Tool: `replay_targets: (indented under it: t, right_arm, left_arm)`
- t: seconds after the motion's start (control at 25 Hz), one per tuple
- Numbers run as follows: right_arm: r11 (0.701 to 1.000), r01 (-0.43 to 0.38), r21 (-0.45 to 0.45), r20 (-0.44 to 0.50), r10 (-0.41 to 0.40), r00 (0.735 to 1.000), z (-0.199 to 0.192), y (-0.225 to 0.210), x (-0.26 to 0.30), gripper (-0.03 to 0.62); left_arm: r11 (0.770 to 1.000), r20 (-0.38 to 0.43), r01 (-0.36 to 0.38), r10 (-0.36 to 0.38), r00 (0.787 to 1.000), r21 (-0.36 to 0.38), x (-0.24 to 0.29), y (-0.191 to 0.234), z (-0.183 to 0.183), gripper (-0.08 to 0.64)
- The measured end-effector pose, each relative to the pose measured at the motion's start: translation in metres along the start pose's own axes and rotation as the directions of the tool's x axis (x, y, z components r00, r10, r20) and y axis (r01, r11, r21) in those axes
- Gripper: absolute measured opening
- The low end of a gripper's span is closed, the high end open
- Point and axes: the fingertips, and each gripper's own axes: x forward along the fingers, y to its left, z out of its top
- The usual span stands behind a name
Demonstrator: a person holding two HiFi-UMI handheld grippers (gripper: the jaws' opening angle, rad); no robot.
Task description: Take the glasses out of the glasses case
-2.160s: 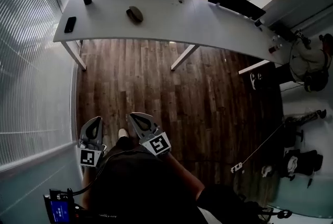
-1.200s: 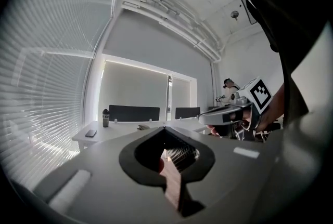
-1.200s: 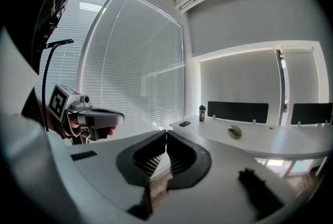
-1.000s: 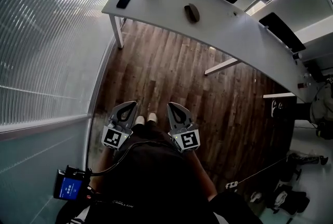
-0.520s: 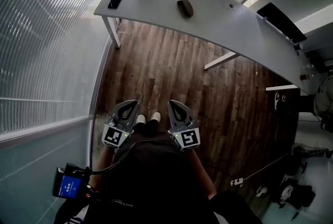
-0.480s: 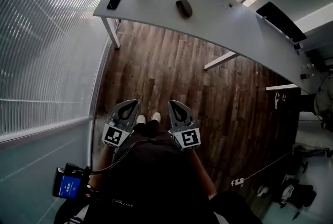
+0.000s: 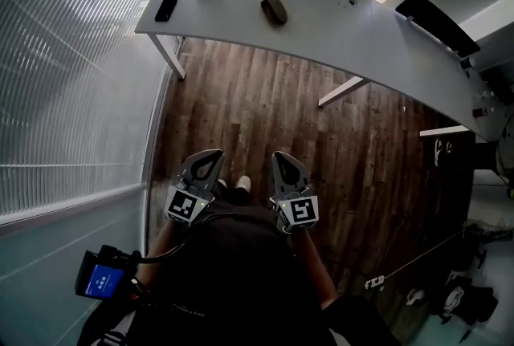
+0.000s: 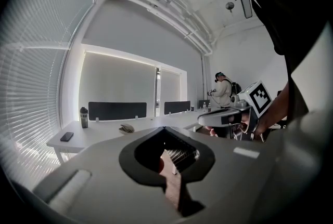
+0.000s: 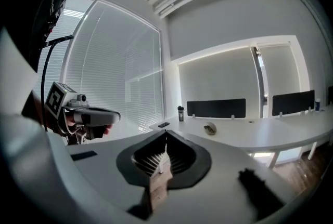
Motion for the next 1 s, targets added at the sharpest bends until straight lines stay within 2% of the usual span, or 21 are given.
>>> replay_targets:
  t: [0.12,0.32,0.44,0.68,0.72,0.84,0.92,1.0]
  right_arm:
    - [1.0,0.028,0.009,-0.007,-0.028,1.0,-0.007,-0.012,-0.003,0.008]
    - [0.996,0.083,0.027,0.003,-0.083,0.997,-0.006,-0.035,0.001,0.008]
    - [0.99,0.121,0.073,0.007,-0.121,0.993,-0.006,-0.041,0.008,0.008]
    - [0.987,0.134,0.086,0.031,-0.137,0.99,0.011,-0.042,0.033,0.008]
    - [0.987,0.139,0.086,0.025,-0.141,0.99,0.013,-0.041,0.04,0.008]
    - [0.985,0.159,0.074,-0.013,-0.158,0.987,0.017,-0.035,0.083,0.008]
    - [0.983,0.174,0.06,-0.034,-0.172,0.985,0.02,-0.034,0.104,0.008]
    - [0.983,0.173,0.055,-0.026,-0.172,0.985,0.023,-0.035,0.107,0.008]
  left_arm:
    - [0.999,-0.032,0.008,-0.009,0.999,-0.031,0.008,-0.002,0.001,0.008]
    - [0.999,-0.03,0.044,-0.044,0.999,0.013,0.034,0.015,0.001,0.008]
    - [0.998,-0.021,0.054,-0.053,0.998,0.034,0.044,0.028,0.01,0.008]
    - [0.993,-0.03,0.095,-0.093,0.995,0.076,0.06,0.046,0.016,0.008]
    - [0.992,-0.027,0.1,-0.098,0.995,0.072,0.062,0.052,0.017,0.008]
    - [0.994,-0.042,0.105,-0.105,0.994,-0.008,0.072,0.099,0.016,0.008]
    - [0.994,-0.04,0.109,-0.11,0.993,-0.026,0.077,0.123,0.017,0.008]
    - [0.994,-0.032,0.106,-0.107,0.994,-0.028,0.079,0.127,0.018,0.008]
